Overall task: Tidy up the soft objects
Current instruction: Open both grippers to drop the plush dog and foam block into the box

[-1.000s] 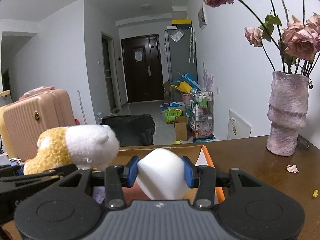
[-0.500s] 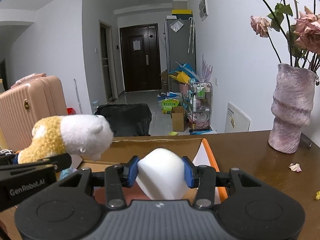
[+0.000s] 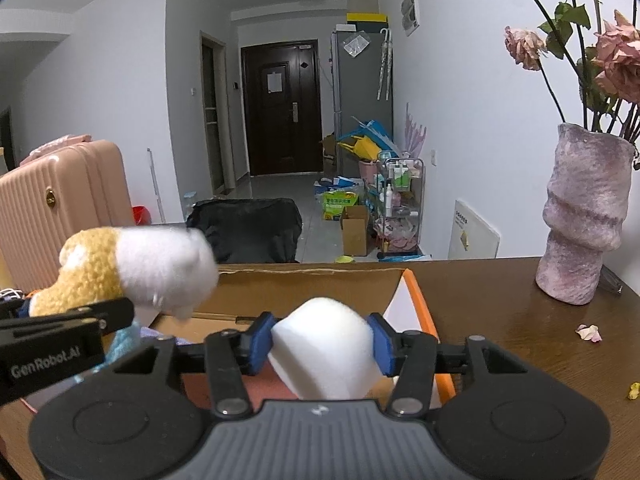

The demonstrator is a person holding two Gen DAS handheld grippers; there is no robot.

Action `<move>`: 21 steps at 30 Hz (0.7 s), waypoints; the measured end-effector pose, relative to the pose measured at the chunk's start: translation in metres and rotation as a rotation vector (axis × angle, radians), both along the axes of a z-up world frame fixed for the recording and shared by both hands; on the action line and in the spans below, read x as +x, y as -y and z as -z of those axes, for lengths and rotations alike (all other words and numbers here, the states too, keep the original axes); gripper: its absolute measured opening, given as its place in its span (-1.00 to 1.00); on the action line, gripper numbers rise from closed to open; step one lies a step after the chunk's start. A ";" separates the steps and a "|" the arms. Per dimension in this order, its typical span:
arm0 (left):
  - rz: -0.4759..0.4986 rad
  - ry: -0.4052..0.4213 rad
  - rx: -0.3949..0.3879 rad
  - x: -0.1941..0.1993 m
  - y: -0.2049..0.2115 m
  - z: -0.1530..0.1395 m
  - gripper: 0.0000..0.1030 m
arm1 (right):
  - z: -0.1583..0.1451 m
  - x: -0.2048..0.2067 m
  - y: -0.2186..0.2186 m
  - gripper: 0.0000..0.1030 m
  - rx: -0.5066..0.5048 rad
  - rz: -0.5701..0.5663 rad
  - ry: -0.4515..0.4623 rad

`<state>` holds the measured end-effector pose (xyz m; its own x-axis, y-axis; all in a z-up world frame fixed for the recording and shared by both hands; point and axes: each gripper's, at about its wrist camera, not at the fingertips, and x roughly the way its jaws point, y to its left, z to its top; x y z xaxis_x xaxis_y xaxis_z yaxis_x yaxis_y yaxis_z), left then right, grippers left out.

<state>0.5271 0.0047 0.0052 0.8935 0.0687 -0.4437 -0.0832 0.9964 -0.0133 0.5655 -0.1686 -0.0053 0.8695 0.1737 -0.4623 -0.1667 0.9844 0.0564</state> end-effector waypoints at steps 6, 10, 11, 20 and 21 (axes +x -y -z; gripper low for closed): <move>-0.062 0.026 -0.044 -0.004 -0.011 -0.003 0.93 | 0.000 0.002 0.007 0.90 0.015 0.033 -0.003; -0.084 0.049 -0.050 -0.008 -0.016 -0.007 1.00 | 0.001 0.002 0.007 1.00 0.009 0.035 -0.007; -0.086 0.050 -0.050 -0.008 -0.016 -0.007 1.00 | 0.002 0.002 0.007 1.00 0.008 0.033 -0.010; -0.095 0.042 -0.050 -0.007 -0.017 -0.007 1.00 | 0.003 0.002 0.005 1.00 0.002 0.031 -0.015; -0.094 0.041 -0.050 -0.006 -0.017 -0.007 1.00 | 0.003 0.002 0.005 1.00 0.002 0.031 -0.016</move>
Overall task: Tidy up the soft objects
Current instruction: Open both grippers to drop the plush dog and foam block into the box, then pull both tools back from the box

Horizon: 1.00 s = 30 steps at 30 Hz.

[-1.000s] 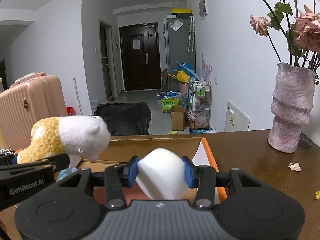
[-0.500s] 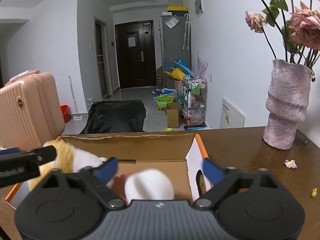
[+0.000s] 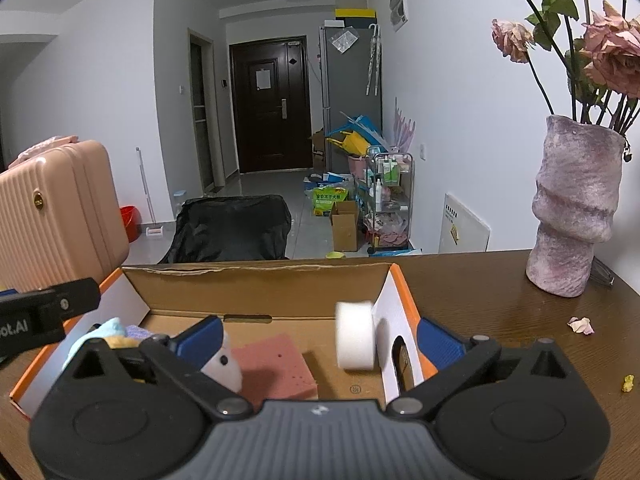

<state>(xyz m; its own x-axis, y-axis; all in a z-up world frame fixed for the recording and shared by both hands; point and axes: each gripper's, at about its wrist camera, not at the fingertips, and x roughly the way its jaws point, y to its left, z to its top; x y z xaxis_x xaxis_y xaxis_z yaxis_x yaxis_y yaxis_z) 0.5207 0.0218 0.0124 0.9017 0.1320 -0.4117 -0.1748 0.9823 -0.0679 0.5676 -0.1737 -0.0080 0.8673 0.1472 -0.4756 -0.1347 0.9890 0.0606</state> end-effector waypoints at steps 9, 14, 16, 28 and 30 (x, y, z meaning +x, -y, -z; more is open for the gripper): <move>-0.003 0.004 -0.003 -0.001 -0.001 0.000 1.00 | -0.002 -0.003 0.000 1.00 -0.004 -0.001 0.003; -0.005 0.011 -0.001 -0.007 -0.001 -0.002 1.00 | -0.005 -0.010 0.000 1.00 -0.004 0.000 0.014; -0.005 0.013 0.000 -0.009 0.000 -0.003 1.00 | -0.006 -0.012 0.001 1.00 -0.001 0.002 0.016; -0.007 0.019 -0.005 -0.031 0.002 -0.006 1.00 | -0.009 -0.034 0.010 1.00 0.002 0.015 0.019; -0.004 0.022 -0.004 -0.036 0.003 -0.006 1.00 | -0.010 -0.038 0.012 1.00 0.000 0.016 0.021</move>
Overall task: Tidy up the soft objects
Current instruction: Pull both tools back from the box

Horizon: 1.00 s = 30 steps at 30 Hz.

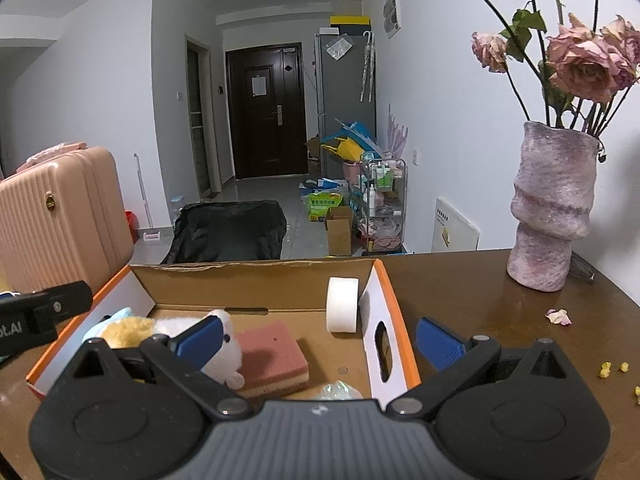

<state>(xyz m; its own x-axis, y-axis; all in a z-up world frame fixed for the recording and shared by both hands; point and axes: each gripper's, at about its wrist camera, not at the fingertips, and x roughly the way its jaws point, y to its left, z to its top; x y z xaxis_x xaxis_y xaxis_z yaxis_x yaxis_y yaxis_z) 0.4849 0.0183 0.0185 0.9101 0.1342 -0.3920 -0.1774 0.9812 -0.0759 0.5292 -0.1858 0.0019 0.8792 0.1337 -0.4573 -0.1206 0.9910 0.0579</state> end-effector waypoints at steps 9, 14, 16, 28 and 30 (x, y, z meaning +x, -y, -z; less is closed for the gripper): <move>0.012 0.008 0.009 -0.024 0.010 0.000 1.00 | -0.003 -0.025 0.009 1.00 -0.002 0.004 0.008; 0.015 0.004 0.018 -0.038 0.015 0.001 1.00 | -0.002 -0.041 0.016 1.00 -0.008 0.007 0.007; 0.019 0.003 0.016 -0.044 0.017 0.001 1.00 | -0.002 -0.047 0.019 1.00 -0.010 0.007 0.009; 0.041 -0.019 0.010 -0.082 0.031 0.007 1.00 | -0.001 -0.088 0.039 1.00 -0.015 0.002 0.015; 0.042 -0.023 0.010 -0.088 0.033 0.008 1.00 | 0.000 -0.094 0.044 1.00 -0.014 0.005 0.015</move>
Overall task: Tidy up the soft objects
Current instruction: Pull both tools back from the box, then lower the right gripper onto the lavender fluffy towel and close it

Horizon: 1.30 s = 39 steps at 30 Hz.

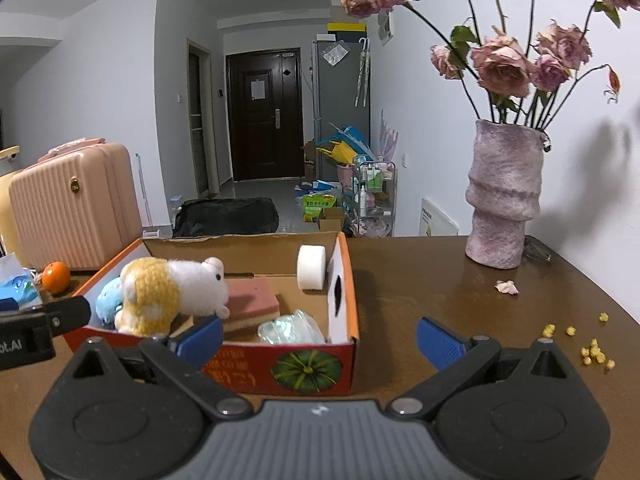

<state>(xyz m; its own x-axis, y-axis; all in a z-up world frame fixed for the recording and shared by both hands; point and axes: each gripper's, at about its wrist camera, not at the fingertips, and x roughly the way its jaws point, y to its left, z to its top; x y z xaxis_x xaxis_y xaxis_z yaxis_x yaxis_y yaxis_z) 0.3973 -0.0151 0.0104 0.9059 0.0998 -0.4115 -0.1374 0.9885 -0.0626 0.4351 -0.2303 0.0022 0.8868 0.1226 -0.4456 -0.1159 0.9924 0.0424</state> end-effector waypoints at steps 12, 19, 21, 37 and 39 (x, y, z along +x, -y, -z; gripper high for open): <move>0.015 -0.034 -0.009 -0.031 0.018 0.010 1.00 | 0.007 -0.038 0.028 1.00 0.001 0.001 0.007; 0.019 -0.065 -0.016 -0.045 0.030 0.019 1.00 | 0.017 -0.051 0.046 1.00 0.012 -0.006 -0.006; 0.022 -0.076 -0.017 -0.048 0.034 0.021 1.00 | 0.020 -0.054 0.049 1.00 0.012 -0.013 -0.012; 0.021 -0.149 -0.024 -0.060 0.051 0.040 1.00 | 0.052 -0.063 0.059 1.00 -0.046 -0.125 -0.096; 0.028 -0.158 -0.030 -0.060 0.051 0.042 1.00 | 0.058 -0.061 0.058 1.00 -0.063 -0.146 -0.117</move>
<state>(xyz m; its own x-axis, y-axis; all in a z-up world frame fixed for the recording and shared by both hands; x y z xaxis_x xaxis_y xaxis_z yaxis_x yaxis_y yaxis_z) 0.3375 -0.0658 -0.0312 0.8320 0.0616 -0.5514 -0.1207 0.9901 -0.0715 0.3738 -0.2879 -0.0562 0.8034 0.2148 -0.5553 -0.2566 0.9665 0.0026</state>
